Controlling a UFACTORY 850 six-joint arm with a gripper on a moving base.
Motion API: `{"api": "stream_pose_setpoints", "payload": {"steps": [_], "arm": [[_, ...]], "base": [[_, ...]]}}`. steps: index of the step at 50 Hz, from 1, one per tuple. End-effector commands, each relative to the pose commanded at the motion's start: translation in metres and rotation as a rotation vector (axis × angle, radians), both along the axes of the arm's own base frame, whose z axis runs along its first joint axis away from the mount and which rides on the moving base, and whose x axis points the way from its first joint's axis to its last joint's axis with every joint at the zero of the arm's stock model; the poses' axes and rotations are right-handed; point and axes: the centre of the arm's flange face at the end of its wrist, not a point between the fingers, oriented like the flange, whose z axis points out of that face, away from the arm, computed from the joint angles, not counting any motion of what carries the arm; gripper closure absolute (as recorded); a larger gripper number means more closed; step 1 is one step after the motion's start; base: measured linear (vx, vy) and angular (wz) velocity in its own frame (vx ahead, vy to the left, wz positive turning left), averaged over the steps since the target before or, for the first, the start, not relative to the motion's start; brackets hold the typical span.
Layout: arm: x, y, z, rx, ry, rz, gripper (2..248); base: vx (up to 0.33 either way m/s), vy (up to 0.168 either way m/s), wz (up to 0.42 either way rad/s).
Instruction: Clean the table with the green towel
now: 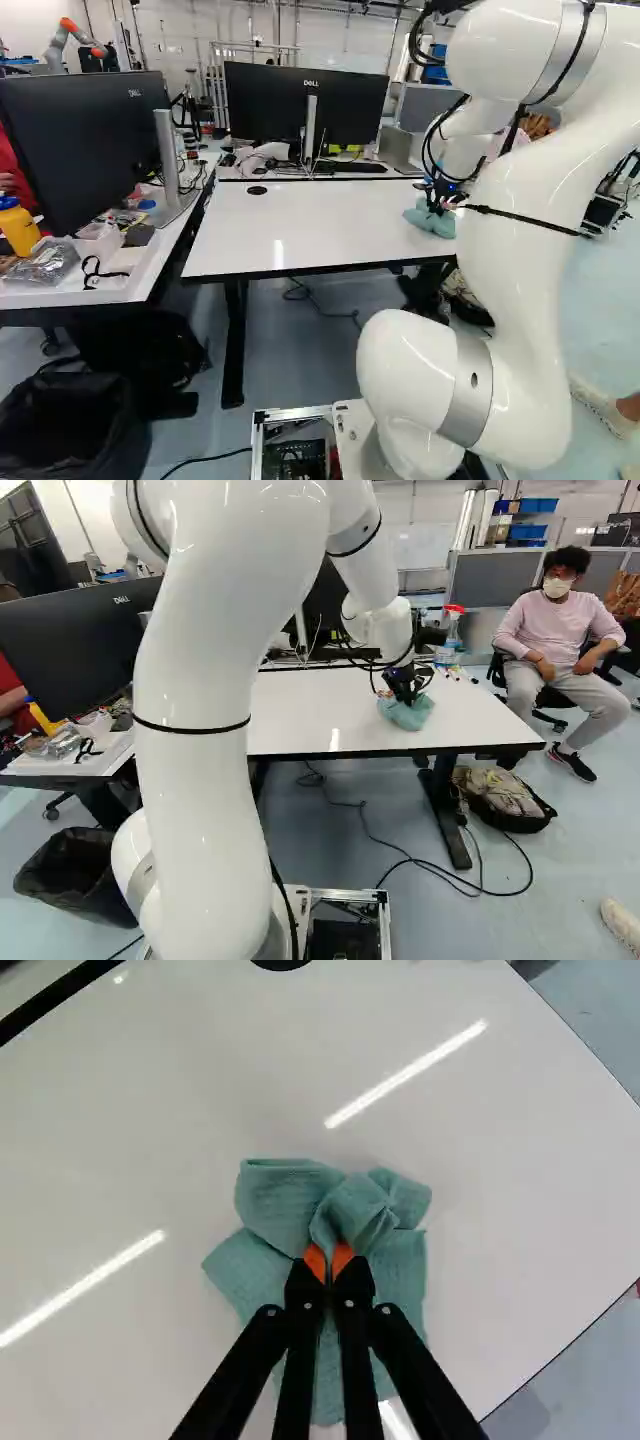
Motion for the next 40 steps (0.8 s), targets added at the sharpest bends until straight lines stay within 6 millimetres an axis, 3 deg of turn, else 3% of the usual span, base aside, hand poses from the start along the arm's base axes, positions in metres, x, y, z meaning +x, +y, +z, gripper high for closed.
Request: {"api": "stream_pose_setpoints", "payload": {"steps": [16, 40], "arm": [[-0.008, 0.008, 0.020, -0.003, -0.005, 0.005, 221], [-0.033, 0.043, 0.049, 0.014, 0.023, 0.035, 221]], "base": [[0.000, 0.000, 0.000], [0.000, 0.000, 0.000]]}}
